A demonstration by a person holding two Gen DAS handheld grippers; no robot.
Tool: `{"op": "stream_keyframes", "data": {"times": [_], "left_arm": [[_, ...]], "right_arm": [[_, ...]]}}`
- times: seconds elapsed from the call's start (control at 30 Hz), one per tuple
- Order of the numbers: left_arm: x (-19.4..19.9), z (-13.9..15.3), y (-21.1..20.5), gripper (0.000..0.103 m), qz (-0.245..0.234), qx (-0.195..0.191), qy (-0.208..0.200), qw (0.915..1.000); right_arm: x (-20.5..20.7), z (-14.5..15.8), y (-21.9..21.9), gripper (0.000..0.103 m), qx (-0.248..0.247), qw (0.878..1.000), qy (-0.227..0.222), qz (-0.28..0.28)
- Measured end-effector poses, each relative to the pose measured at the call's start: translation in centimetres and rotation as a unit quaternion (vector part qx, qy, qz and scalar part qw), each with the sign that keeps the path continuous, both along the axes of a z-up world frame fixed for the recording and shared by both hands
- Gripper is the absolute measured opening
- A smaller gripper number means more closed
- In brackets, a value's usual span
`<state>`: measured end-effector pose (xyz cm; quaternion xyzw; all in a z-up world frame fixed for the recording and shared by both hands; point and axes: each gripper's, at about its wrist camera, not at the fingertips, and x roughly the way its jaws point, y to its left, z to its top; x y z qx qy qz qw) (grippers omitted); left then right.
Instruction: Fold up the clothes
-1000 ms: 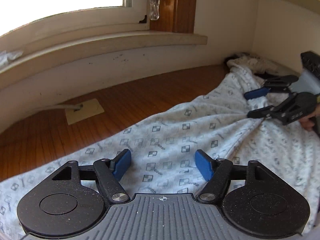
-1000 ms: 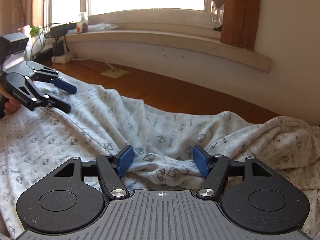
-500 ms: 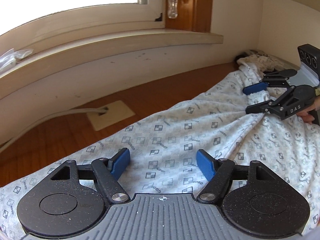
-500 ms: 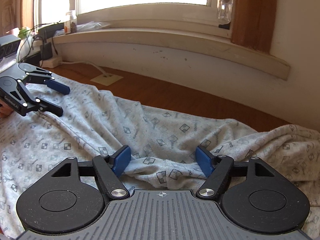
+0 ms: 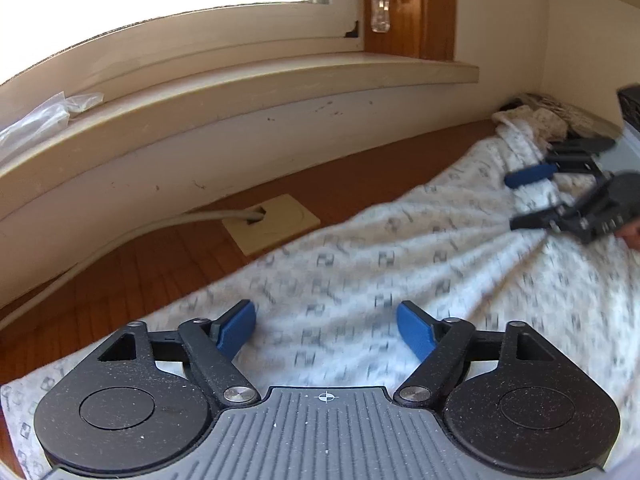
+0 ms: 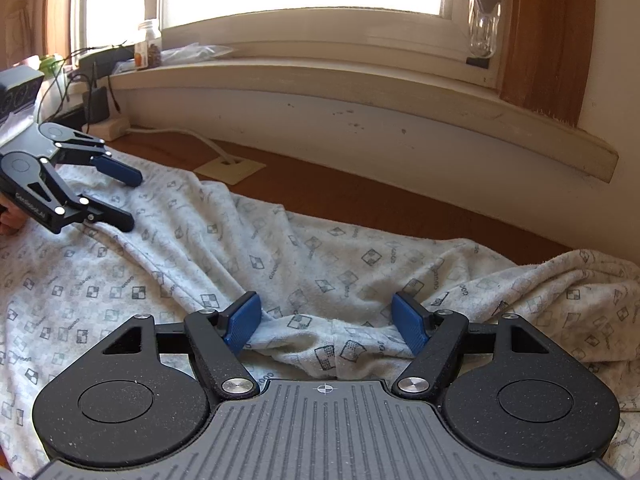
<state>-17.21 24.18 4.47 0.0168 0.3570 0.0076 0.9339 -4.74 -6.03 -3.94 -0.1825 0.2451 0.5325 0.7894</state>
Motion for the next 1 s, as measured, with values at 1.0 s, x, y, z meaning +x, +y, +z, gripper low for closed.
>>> {"op": "stream_keyframes", "data": {"times": [1.0], "left_arm": [[10.0,-1.5,-4.1,0.103,-0.037,-0.083,-0.052,0.9945]], "right_arm": [[17.1,3.5,-11.2,0.076,0.057,0.950,0.133,-0.275]]}}
